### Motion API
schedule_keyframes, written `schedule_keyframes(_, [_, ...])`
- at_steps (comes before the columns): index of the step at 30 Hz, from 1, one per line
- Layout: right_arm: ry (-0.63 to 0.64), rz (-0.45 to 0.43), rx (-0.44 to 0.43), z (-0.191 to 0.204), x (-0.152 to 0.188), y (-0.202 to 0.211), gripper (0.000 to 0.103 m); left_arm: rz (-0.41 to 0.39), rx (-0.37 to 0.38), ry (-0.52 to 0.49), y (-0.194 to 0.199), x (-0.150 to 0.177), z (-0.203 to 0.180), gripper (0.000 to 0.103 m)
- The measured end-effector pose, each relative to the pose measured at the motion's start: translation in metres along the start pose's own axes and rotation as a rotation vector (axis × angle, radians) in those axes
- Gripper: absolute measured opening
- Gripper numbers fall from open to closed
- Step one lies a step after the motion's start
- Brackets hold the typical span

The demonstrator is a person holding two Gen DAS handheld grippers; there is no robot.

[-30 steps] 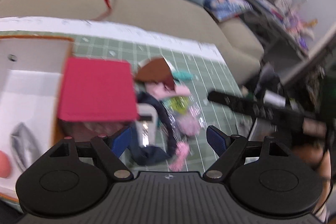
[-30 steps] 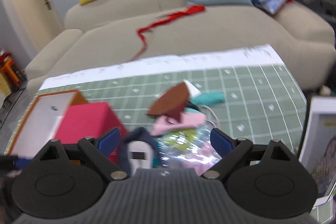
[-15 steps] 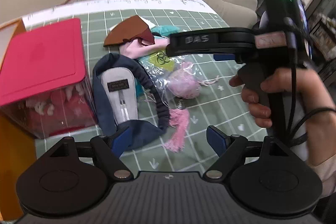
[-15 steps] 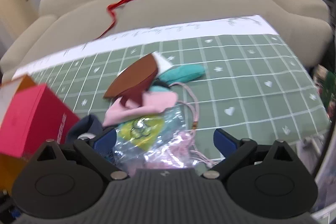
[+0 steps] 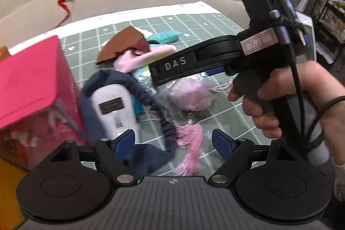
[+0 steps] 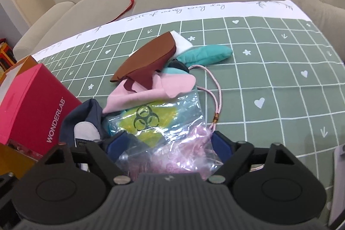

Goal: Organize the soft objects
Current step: 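Grasp the navy headband with the left tool while the right tool grasps the clear bag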

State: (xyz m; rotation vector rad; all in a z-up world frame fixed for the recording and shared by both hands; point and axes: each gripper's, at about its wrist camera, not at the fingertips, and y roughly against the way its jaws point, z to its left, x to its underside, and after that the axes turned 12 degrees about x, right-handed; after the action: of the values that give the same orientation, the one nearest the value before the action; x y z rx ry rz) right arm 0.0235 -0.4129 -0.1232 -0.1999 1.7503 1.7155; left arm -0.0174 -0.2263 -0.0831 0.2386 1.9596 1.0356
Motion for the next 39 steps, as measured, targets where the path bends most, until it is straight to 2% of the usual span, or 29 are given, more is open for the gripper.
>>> schedule_keyframes(2, [-0.03,0.011,0.006,-0.005,0.001,-0.001,0.066,-0.005,0.022,0.009,-0.003,0.0,0.001,0.095])
schedule_keyframes(3, [-0.033,0.009,0.001,-0.007,0.001,0.0,0.062,-0.007,0.022,0.008,-0.005,0.001,0.001,0.095])
schedule_keyframes(5, [-0.02,0.002,-0.005,-0.009,0.0,0.002,0.048,-0.006,0.001,0.003,-0.01,0.001,0.001,0.095])
schedule_keyframes(6, [-0.013,0.003,-0.002,-0.009,0.0,0.004,0.045,-0.001,-0.009,0.0,-0.013,0.002,0.001,0.095])
schedule_keyframes(8, [0.002,0.0,0.003,-0.008,0.0,0.008,0.029,0.005,-0.008,0.0,-0.016,0.002,0.002,0.095])
schedule_keyframes(13, [0.025,-0.001,0.035,-0.01,0.0,0.014,0.016,-0.01,0.024,0.002,-0.017,0.002,0.002,0.095])
schedule_keyframes(17, [0.014,-0.038,0.064,-0.013,-0.003,0.027,0.016,-0.027,0.098,0.019,-0.019,0.001,0.007,0.091])
schedule_keyframes(20, [0.01,-0.081,0.061,-0.015,-0.006,0.04,0.016,-0.006,0.153,0.075,-0.025,0.0,0.014,0.089])
schedule_keyframes(25, [-0.001,-0.112,0.056,-0.02,-0.009,0.054,0.016,-0.01,0.13,0.094,-0.031,0.001,0.019,0.082])
schedule_keyframes(28, [-0.036,-0.101,0.046,-0.025,-0.01,0.054,0.017,0.006,0.182,0.156,-0.037,0.002,0.027,0.08])
schedule_keyframes(30, [-0.03,-0.085,0.048,-0.025,-0.009,0.049,0.024,0.001,0.181,0.166,-0.039,0.003,0.027,0.079])
schedule_keyframes(31, [-0.028,-0.078,0.053,-0.025,-0.008,0.046,0.038,0.001,0.169,0.16,-0.041,0.004,0.027,0.078])
schedule_keyframes(32, [-0.036,-0.076,0.056,-0.026,-0.007,0.043,0.048,0.002,0.16,0.155,-0.042,0.004,0.027,0.075])
schedule_keyframes(34, [-0.069,-0.091,0.044,-0.029,-0.006,0.039,0.049,0.002,0.149,0.156,-0.044,0.004,0.027,0.071])
schedule_keyframes(37, [-0.1,-0.063,0.016,-0.032,-0.006,0.026,0.069,-0.009,0.134,0.16,-0.042,0.006,0.028,0.06])
schedule_keyframes(38, [-0.104,-0.051,0.015,-0.032,-0.005,0.021,0.069,-0.01,0.125,0.166,-0.042,0.006,0.029,0.051])
schedule_keyframes(39, [-0.103,-0.044,0.015,-0.031,-0.005,0.017,0.069,-0.013,0.117,0.171,-0.04,0.008,0.03,0.046])
